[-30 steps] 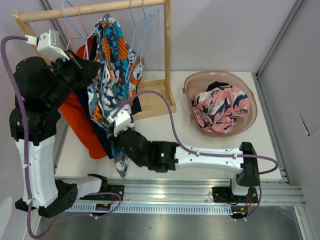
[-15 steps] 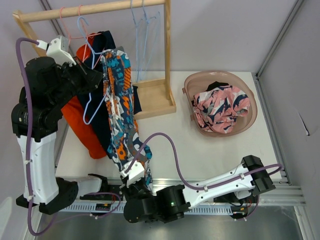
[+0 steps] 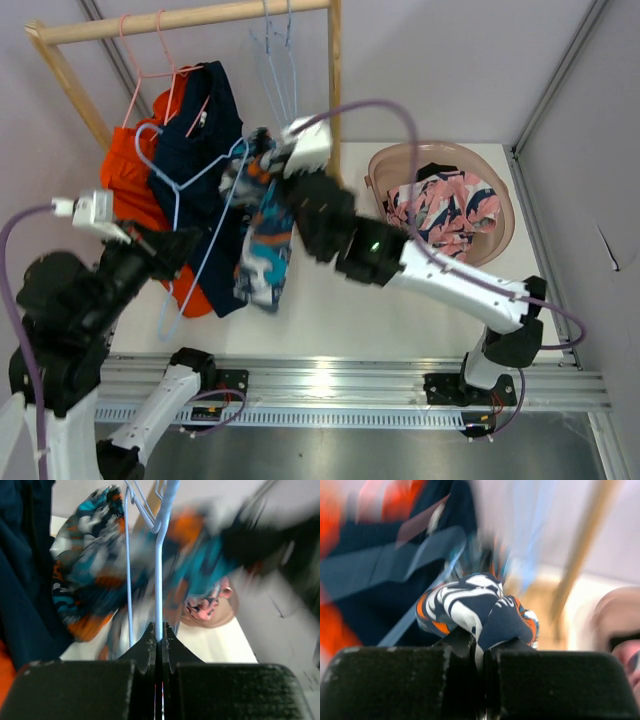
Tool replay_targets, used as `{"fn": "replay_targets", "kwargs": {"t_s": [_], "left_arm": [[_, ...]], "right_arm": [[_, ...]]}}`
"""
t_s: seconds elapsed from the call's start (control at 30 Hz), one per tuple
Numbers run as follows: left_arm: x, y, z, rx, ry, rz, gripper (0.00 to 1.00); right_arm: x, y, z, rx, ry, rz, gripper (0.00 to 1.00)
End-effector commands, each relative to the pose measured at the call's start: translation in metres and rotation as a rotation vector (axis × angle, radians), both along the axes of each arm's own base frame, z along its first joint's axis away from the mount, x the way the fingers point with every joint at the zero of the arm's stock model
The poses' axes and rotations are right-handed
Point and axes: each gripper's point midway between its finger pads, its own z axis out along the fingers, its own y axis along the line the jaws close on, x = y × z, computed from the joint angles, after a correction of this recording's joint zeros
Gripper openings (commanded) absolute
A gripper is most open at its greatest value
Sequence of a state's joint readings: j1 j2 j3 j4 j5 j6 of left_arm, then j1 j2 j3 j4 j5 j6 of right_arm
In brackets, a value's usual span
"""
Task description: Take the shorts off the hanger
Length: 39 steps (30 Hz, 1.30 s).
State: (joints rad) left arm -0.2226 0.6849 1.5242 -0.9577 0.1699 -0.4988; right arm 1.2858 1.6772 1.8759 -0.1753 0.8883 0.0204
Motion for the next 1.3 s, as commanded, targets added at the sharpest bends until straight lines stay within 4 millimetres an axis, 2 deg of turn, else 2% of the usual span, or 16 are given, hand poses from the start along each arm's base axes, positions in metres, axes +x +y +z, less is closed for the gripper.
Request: {"fn": "replay_targets", "kwargs": {"t_s": [0.0,0.1,0.23,0.37,0.57,0.63,0.67,0.83,0.87,0.93,0.97,1.07,1.1,1.17,1.2,1.27], "left_arm": [[-0.025,-0.011,-0.010,-0.074,-0.027,-0.079,0.00],[-0.047,-0.007,-0.003,-0.085,-0.080,-0.093,0.00],[-0.057,0.003,-0.002,-0.060,-0.096,-0.070,0.00],[-0.050,0.007,-0.010,-0.046,-0.084,-0.037,0.00],[-0.039,0.002,-0.022,-0.038,-0.063,-0.049,0.00],[-0.036,0.001,-0.023,-0.033,-0.057,-0.048,0.00],[-0.035,0.001,-0.025,-0.032,-0.054,-0.048,0.00],[-0.030,0.001,-0.027,-0.023,-0.051,-0.039,0.00],[-0.029,0.001,-0.027,-0.022,-0.050,-0.036,0.00],[-0.026,0.002,-0.026,-0.026,-0.060,-0.028,0.00],[-0.025,0.002,-0.025,-0.027,-0.064,-0.028,0.00],[-0.019,0.001,-0.024,-0.023,-0.063,-0.022,0.00],[-0.017,0.001,-0.022,-0.022,-0.065,-0.020,0.00],[-0.010,0.001,-0.021,-0.015,-0.051,-0.010,0.00],[-0.010,0.001,-0.019,-0.013,-0.055,-0.011,0.00],[-0.007,0.000,-0.014,-0.015,-0.062,-0.012,0.00]], "right_arm": [[0.021,-0.093,0.138,0.157,-0.211,-0.095,0.00],[0.036,-0.137,0.175,0.224,-0.265,-0.156,0.00],[0.056,-0.205,0.210,0.265,-0.347,-0.272,0.00],[0.078,-0.251,0.221,0.277,-0.389,-0.351,0.00],[0.126,-0.305,0.201,0.223,-0.369,-0.480,0.00],[0.143,-0.313,0.189,0.224,-0.345,-0.484,0.00],[0.151,-0.328,0.185,0.217,-0.339,-0.512,0.00],[0.170,-0.354,0.156,0.249,-0.289,-0.535,0.00],[0.183,-0.352,0.129,0.245,-0.247,-0.531,0.00],[0.177,-0.359,0.111,0.260,-0.232,-0.541,0.00],[0.189,-0.356,0.064,0.261,-0.159,-0.544,0.00],[0.179,-0.353,0.015,0.334,-0.102,-0.524,0.00],[0.182,-0.347,-0.050,0.354,0.018,-0.522,0.00],[0.172,-0.341,-0.093,0.427,0.082,-0.506,0.00],[0.166,-0.336,-0.157,0.463,0.202,-0.514,0.00],[0.159,-0.324,-0.206,0.516,0.295,-0.485,0.00]]}}
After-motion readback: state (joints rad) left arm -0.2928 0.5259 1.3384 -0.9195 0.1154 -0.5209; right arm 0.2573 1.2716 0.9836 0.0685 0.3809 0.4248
